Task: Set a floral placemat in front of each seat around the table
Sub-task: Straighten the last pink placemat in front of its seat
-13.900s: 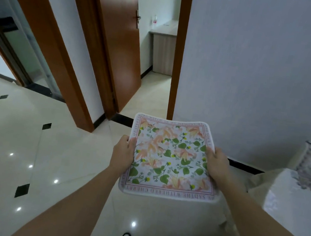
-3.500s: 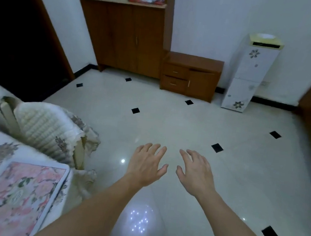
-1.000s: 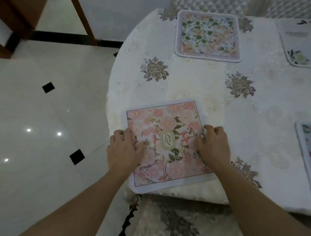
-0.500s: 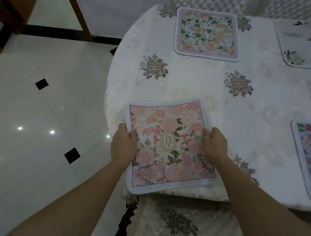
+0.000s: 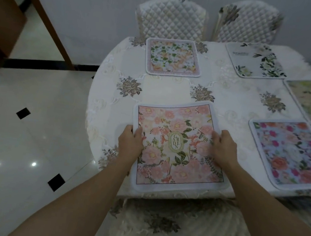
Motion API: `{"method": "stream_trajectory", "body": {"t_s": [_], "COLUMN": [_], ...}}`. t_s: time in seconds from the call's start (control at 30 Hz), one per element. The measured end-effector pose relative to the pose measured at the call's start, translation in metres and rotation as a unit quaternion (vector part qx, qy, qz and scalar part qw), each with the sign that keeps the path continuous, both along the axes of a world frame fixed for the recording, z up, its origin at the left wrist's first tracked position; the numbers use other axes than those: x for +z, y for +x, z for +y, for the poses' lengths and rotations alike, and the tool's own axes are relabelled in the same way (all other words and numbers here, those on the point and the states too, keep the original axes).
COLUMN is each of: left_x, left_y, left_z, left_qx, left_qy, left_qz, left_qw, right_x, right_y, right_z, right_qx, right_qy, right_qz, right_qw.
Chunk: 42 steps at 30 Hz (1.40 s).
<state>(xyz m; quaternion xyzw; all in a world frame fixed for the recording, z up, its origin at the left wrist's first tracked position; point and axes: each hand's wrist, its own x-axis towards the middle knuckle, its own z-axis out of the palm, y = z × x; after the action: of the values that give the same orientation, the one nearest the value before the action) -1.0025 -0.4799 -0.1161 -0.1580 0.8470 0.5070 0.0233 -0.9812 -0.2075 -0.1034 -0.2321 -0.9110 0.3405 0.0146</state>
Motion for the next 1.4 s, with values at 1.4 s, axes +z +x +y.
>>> {"method": "stream_trajectory", "body": {"t_s": [1.4], "left_x": [-0.065], "left_y": [0.001], "left_z": [0.043], "left_qx": [0.059], "left_qy": [-0.152], "left_qz": [-0.083], "left_qw": [0.983], "right_x": [-0.079], "right_y": [-0.003], "right_z": [0.068], "right_qx": [0.067], "right_qy": [-0.053], "right_qz": [-0.124], "right_qw": [0.989]}}
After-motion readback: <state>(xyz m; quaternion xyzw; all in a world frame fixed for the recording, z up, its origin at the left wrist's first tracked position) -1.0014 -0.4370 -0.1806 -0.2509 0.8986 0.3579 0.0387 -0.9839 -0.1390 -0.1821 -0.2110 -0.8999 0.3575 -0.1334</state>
